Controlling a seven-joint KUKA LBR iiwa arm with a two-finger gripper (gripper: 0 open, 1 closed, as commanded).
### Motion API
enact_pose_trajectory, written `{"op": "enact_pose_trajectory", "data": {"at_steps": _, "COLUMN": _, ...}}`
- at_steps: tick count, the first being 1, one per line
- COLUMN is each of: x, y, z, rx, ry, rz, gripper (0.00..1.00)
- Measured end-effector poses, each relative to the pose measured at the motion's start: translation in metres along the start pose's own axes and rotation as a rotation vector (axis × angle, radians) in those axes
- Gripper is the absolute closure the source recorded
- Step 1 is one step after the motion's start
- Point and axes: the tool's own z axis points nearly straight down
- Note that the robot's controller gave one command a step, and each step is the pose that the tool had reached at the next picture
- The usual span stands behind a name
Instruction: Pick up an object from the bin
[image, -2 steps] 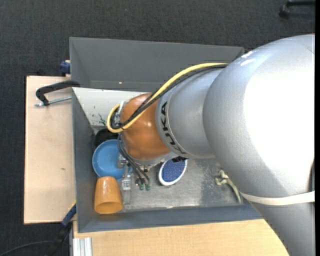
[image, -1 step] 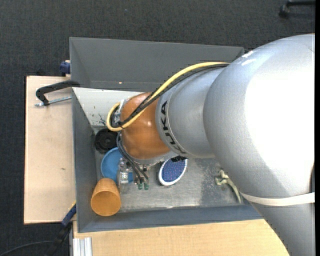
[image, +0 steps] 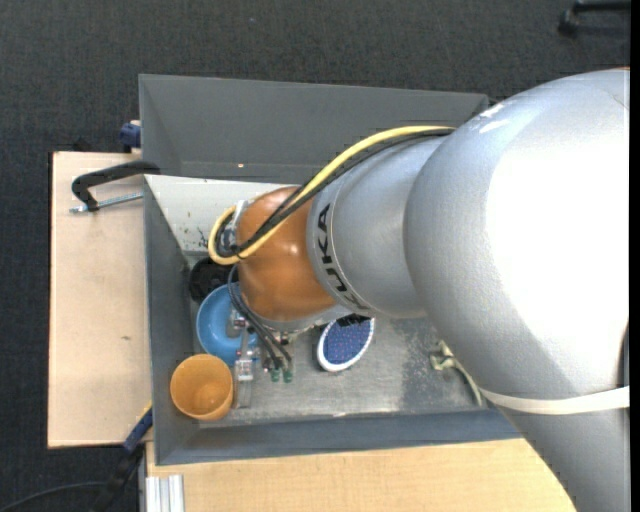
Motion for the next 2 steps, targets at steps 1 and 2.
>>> {"op": "enact_pose_trajectory", "data": {"at_steps": 1, "x": 0.000, "y": 0.005, "z": -0.001, "rx": -0.009, "ry": -0.003, "rz": 0.000, "gripper": 1.00}}
{"op": "enact_pose_trajectory", "data": {"at_steps": 2, "x": 0.019, "y": 0.016, "z": -0.143, "rx": -0.019, "ry": -0.015, "rz": 0.002, "gripper": 1.00}}
